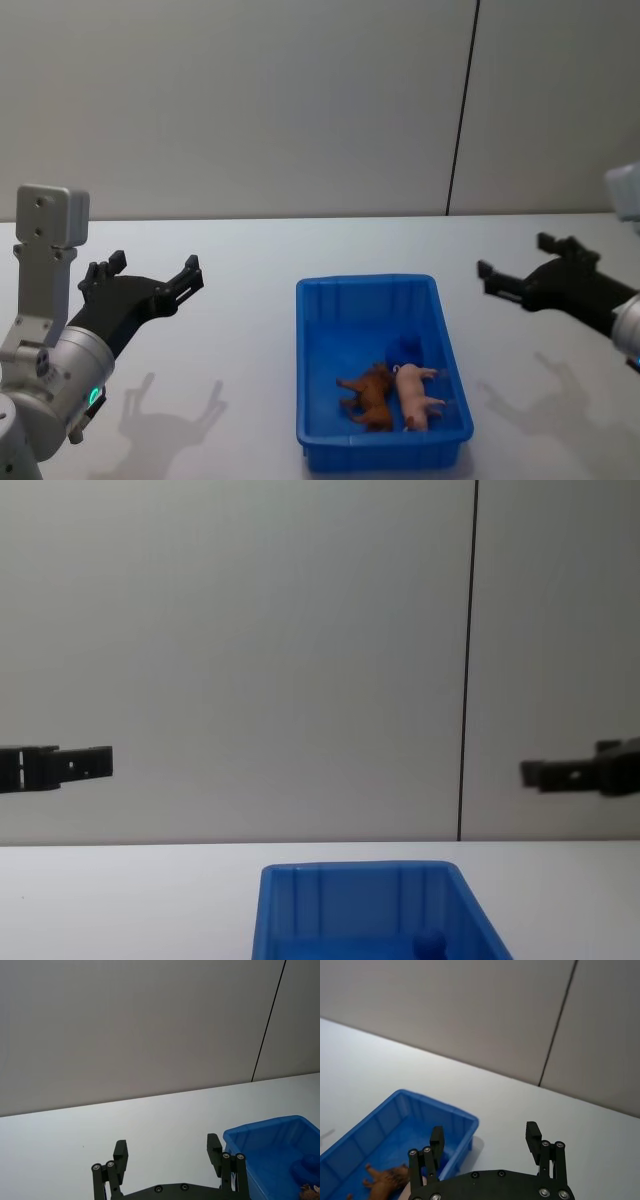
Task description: Pick up the two dolls from the table and place them into the box.
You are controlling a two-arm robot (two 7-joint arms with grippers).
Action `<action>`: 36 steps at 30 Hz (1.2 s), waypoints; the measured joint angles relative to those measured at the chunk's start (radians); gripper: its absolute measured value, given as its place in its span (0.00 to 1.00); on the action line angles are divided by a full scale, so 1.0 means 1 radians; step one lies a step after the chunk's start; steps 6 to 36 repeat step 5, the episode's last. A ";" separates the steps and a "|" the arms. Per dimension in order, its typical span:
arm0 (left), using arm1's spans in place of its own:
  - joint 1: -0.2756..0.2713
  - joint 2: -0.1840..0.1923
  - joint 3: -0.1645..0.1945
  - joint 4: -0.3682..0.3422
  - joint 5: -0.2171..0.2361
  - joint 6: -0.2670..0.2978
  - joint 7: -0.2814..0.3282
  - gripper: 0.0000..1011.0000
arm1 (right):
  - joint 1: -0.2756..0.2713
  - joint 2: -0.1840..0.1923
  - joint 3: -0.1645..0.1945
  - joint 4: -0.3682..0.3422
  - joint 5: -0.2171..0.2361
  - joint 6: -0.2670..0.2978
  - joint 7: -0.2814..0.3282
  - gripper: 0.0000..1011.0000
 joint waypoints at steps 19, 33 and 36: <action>0.000 0.000 0.000 0.000 0.000 0.000 0.000 0.99 | -0.022 0.014 0.028 -0.020 0.045 -0.032 -0.060 0.99; 0.000 0.000 0.000 0.000 0.000 0.000 0.000 0.99 | -0.022 0.014 0.028 -0.020 0.045 -0.032 -0.060 0.99; 0.000 0.000 0.000 0.000 0.000 0.000 0.000 0.99 | -0.022 0.014 0.028 -0.020 0.045 -0.032 -0.060 0.99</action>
